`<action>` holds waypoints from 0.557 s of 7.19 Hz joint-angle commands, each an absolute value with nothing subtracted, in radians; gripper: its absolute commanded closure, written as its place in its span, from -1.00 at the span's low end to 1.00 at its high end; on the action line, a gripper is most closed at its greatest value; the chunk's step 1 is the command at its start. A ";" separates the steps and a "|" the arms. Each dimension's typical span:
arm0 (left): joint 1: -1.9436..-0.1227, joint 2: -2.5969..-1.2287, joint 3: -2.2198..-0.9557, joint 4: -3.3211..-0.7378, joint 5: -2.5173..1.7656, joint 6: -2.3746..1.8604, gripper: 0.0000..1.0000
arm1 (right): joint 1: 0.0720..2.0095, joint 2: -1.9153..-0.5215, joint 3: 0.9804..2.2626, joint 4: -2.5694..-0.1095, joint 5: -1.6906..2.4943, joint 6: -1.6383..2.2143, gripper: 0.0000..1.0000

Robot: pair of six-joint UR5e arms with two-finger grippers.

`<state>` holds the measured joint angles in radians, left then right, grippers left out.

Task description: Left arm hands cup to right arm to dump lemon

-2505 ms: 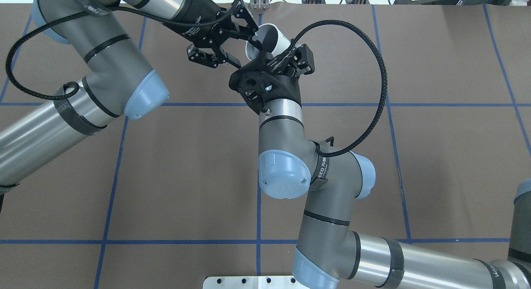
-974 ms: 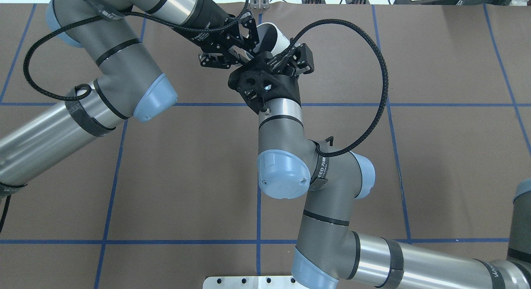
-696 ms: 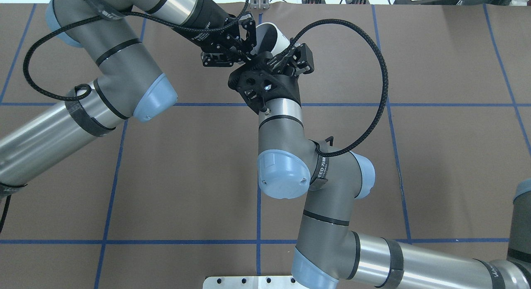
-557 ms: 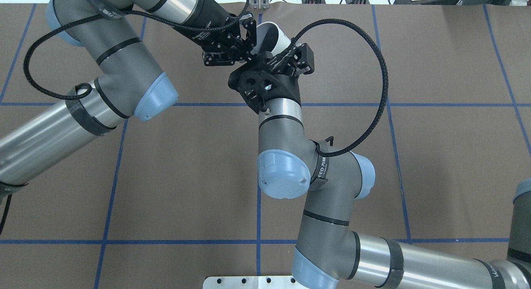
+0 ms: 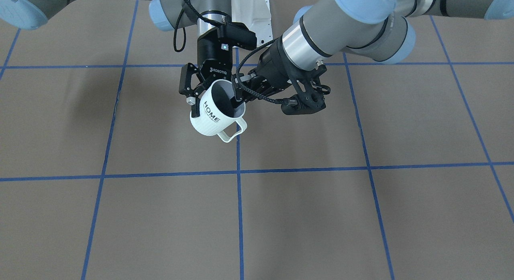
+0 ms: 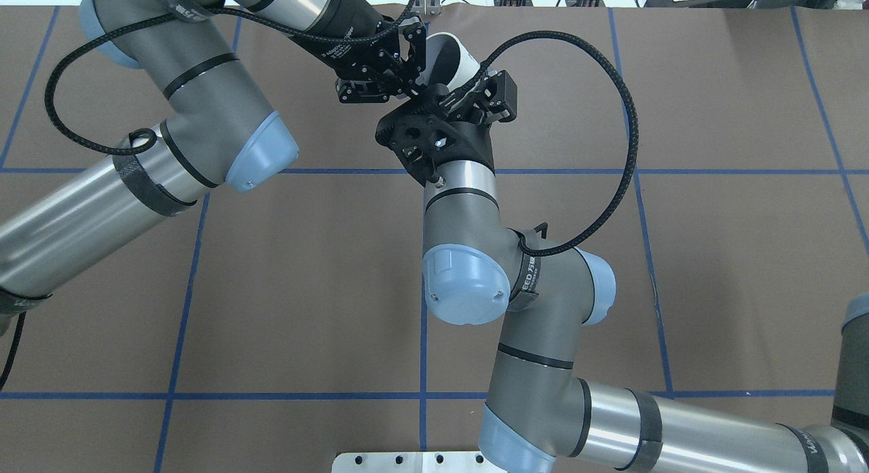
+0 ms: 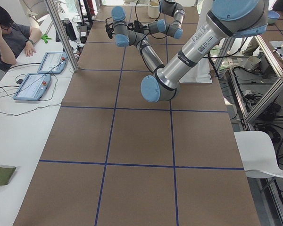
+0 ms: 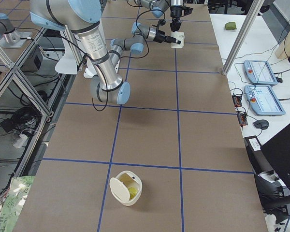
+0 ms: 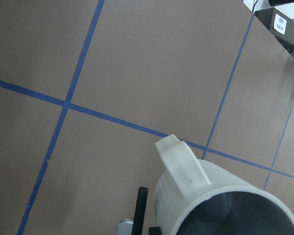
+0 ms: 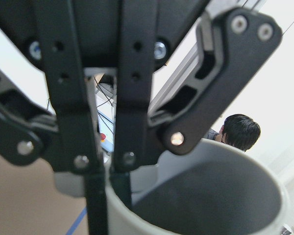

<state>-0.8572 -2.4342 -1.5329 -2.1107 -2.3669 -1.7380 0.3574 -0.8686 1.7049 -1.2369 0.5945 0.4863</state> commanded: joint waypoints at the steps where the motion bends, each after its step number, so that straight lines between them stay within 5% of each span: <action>1: -0.862 -2.437 -1.531 -2.109 -2.367 -1.738 1.00 | 0.357 -0.870 1.707 -1.235 0.597 0.486 -1.00; 4: -0.874 -2.436 -1.525 -2.108 -2.367 -1.738 1.00 | 0.357 -0.873 1.709 -1.233 0.600 0.486 -1.00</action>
<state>-0.8705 -2.4365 -1.5276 -2.1090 -2.3670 -1.7380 0.3576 -0.8724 1.7081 -1.2346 0.5985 0.4863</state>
